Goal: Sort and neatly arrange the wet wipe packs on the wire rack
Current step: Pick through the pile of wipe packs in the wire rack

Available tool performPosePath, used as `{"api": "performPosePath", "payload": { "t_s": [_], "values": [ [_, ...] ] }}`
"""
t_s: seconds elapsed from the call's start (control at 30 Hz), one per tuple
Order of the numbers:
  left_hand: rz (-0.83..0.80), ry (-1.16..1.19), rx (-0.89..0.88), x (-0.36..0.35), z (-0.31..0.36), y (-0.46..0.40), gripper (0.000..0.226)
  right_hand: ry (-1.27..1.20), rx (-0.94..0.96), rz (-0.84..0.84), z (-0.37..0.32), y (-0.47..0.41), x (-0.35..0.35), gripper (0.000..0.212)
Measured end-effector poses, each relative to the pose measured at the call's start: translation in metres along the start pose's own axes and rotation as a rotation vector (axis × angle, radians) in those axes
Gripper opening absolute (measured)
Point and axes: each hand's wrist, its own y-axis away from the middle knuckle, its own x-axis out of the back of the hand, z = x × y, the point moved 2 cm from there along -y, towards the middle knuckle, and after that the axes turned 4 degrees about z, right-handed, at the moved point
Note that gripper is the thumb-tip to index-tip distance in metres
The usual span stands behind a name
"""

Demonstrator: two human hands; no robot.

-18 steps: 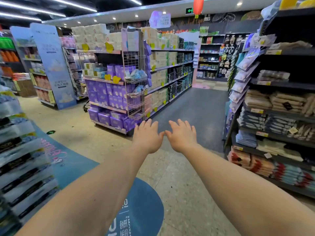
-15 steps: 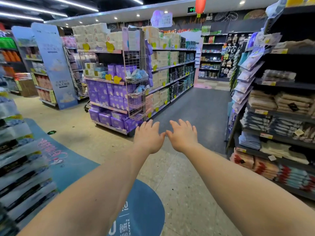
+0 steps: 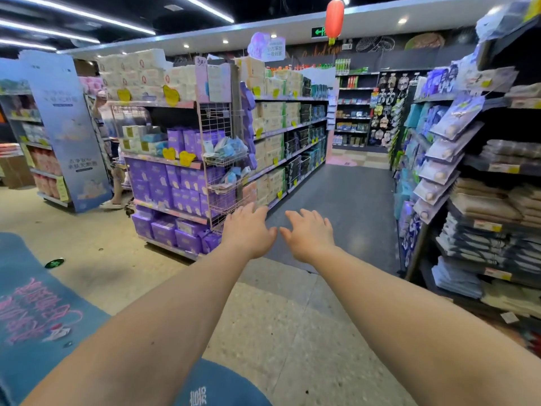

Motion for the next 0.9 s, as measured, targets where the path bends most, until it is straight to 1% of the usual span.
{"api": "performPosePath", "payload": {
  "t_s": [0.2, 0.37, 0.53, 0.6, 0.77, 0.9],
  "values": [
    [-0.014, -0.015, -0.013, -0.039, -0.016, -0.101, 0.059, -0.025, 0.005, 0.007, 0.01, -0.109, -0.024, 0.049],
    [0.001, -0.021, 0.007, -0.085, -0.026, -0.194, 0.054, -0.014, 0.033, 0.014, 0.034, -0.211, -0.06, 0.047],
    [-0.02, -0.022, 0.043, -0.134, -0.03, -0.306, 0.056, -0.02, 0.074, -0.002, 0.067, -0.325, -0.088, 0.046],
    [0.0, -0.041, 0.019, -0.15, -0.025, -0.36, 0.055, -0.013, 0.094, 0.002, 0.083, -0.38, -0.093, 0.047],
    [0.018, -0.061, 0.061, -0.188, -0.023, -0.471, 0.059, -0.018, 0.106, -0.008, 0.115, -0.499, -0.114, 0.042],
    [0.041, -0.025, 0.095, -0.225, -0.04, -0.547, 0.047, -0.012, 0.127, -0.03, 0.126, -0.583, -0.147, 0.044]
  ]
}}
